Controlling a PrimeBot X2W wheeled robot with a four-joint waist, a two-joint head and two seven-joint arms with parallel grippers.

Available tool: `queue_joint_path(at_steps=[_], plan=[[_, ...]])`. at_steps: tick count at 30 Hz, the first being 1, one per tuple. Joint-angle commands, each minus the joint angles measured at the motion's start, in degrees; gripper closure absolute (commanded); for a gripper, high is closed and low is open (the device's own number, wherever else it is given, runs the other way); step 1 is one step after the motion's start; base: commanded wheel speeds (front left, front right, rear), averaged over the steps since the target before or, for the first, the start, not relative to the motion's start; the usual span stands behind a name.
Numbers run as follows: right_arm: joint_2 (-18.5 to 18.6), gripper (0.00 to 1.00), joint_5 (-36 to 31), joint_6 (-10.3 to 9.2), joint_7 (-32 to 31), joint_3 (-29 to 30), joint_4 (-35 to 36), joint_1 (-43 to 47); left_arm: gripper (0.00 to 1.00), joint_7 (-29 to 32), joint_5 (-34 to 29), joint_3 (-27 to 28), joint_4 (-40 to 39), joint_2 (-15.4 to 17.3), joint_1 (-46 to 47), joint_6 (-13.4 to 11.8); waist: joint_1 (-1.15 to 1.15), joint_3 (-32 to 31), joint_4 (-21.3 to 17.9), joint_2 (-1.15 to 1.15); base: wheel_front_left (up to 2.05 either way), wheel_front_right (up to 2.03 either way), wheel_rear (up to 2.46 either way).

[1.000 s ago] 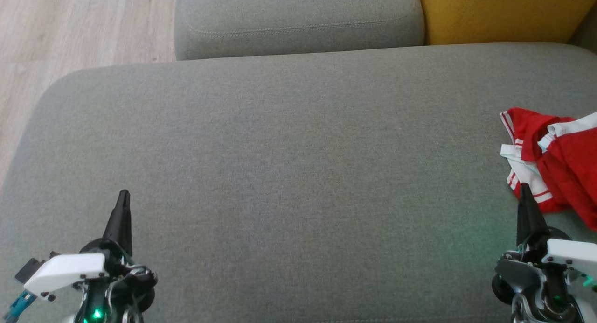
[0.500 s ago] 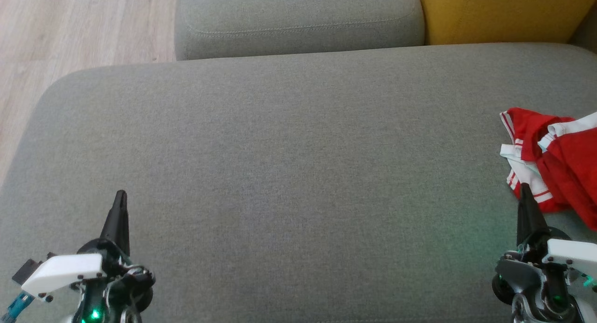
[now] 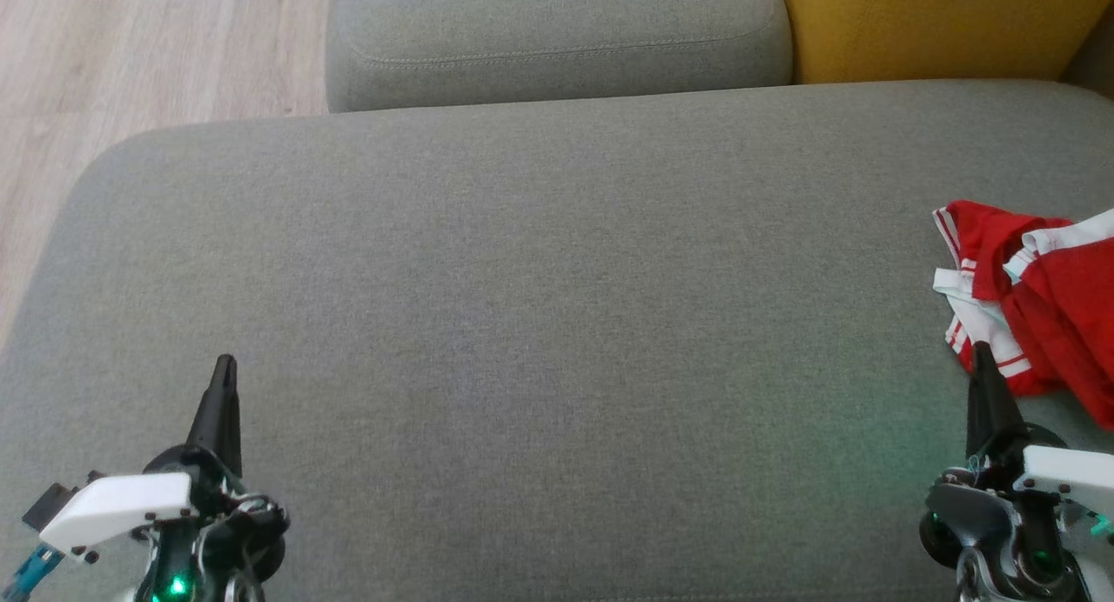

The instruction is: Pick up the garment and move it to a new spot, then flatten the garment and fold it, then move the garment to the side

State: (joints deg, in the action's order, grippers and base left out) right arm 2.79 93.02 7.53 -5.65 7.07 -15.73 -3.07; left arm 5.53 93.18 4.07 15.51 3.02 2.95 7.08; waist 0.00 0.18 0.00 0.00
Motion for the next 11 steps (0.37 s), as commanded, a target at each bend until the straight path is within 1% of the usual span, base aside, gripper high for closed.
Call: queue_joint_path(at_steps=[1,11], plan=[[0.5,1.0,-0.4,-0.04,-0.4,-1.1,1.7,-3.1,1.0,0.5,-0.5,1.8,-1.5,0.3,3.2,0.4,0.0,0.0,0.0,0.0,0.0,0.0,0.0],[0.5,1.0,-0.5,-0.04,-0.5,-1.0,1.7,-3.1,1.0,0.5,-0.6,1.9,-1.5,0.3,3.2,0.4,0.0,0.0,0.0,0.0,0.0,0.0,0.0]])
